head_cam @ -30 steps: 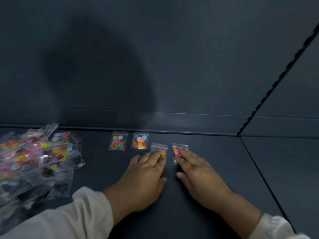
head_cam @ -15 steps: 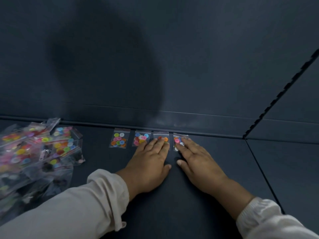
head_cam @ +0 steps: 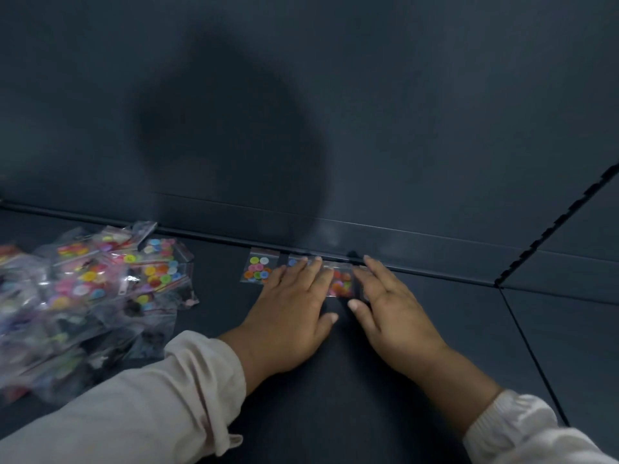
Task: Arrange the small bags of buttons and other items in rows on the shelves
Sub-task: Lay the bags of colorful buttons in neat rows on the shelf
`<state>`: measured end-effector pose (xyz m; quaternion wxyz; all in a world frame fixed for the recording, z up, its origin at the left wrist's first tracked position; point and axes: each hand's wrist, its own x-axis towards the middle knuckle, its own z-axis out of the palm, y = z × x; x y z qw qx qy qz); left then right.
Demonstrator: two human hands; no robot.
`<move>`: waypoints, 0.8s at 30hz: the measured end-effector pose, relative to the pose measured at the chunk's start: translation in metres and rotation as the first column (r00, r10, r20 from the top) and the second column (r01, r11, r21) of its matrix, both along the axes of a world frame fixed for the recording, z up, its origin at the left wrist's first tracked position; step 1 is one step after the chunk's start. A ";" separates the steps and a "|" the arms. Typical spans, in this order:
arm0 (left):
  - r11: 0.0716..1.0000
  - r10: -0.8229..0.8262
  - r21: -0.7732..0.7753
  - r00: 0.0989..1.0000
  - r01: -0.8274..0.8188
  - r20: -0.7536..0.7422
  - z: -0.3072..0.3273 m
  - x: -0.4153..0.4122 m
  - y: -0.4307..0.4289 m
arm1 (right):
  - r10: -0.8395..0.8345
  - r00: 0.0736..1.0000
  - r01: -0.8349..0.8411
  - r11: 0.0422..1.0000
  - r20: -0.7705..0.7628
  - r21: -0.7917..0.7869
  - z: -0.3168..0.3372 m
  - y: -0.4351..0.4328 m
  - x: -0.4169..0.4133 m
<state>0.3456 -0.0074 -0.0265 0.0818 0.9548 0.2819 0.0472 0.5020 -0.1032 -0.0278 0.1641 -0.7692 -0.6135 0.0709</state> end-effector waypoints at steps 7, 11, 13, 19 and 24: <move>0.970 0.240 0.050 0.971 -0.240 -0.003 0.018 -0.088 0.038 | 0.186 0.982 -0.186 0.982 0.040 0.017 0.017 0.058 -0.081; 0.930 0.357 0.095 0.934 -0.354 -0.010 0.025 -0.151 0.063 | 0.302 0.953 -0.302 0.953 0.026 0.008 0.015 0.097 -0.139; 0.910 0.405 0.089 0.914 -0.405 0.021 0.023 -0.182 0.077 | 0.342 0.939 -0.342 0.940 0.029 -0.009 0.013 0.116 -0.167; 0.879 0.477 -0.014 0.879 -0.477 0.006 0.022 -0.244 0.118 | 0.326 0.944 -0.328 0.945 -0.056 -0.016 0.009 0.163 -0.215; 0.890 0.453 -0.064 0.891 -0.452 0.009 0.014 -0.254 0.141 | 0.173 0.983 -0.182 0.970 -0.065 -0.163 0.004 0.188 -0.228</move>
